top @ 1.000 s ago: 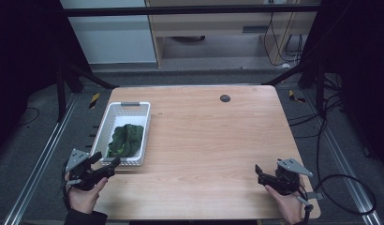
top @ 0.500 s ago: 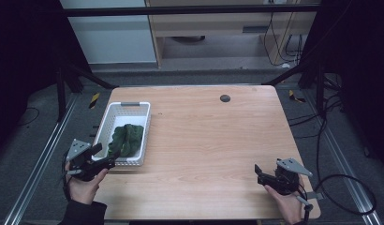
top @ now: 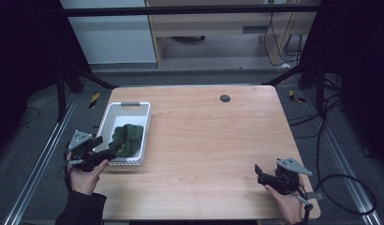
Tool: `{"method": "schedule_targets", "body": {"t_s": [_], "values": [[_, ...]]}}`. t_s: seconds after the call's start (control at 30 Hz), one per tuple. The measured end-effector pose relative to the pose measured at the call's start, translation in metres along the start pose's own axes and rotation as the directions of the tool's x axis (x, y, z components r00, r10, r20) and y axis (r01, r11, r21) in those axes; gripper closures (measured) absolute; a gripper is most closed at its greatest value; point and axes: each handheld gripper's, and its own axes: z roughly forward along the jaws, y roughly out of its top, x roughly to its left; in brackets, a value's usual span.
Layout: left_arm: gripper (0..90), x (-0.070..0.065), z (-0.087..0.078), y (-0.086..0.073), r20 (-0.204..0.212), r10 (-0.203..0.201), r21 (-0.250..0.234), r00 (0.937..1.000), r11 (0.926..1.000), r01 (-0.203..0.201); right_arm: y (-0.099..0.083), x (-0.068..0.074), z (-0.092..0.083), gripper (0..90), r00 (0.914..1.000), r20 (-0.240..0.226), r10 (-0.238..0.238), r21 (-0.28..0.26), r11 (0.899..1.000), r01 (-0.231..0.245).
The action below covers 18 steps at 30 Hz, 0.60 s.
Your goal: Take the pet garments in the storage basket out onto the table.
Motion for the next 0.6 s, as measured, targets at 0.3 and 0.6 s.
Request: {"method": "schedule_targets", "body": {"t_s": [0.3,0.6], "values": [[20.5,0.002,0.006,0.012,-0.013,0.019,0.022,0.9997,0.9996,-0.018,0.000,-0.001,0.001,11.7,1.0000,-0.003,-0.001,0.005,1.000,0.001],[20.2,0.006,0.016,0.018,-0.022,0.018,0.038,0.9996,0.9991,-0.017,-0.001,-0.002,0.000,11.7,1.0000,-0.002,0.001,0.001,1.000,-0.001]]}}
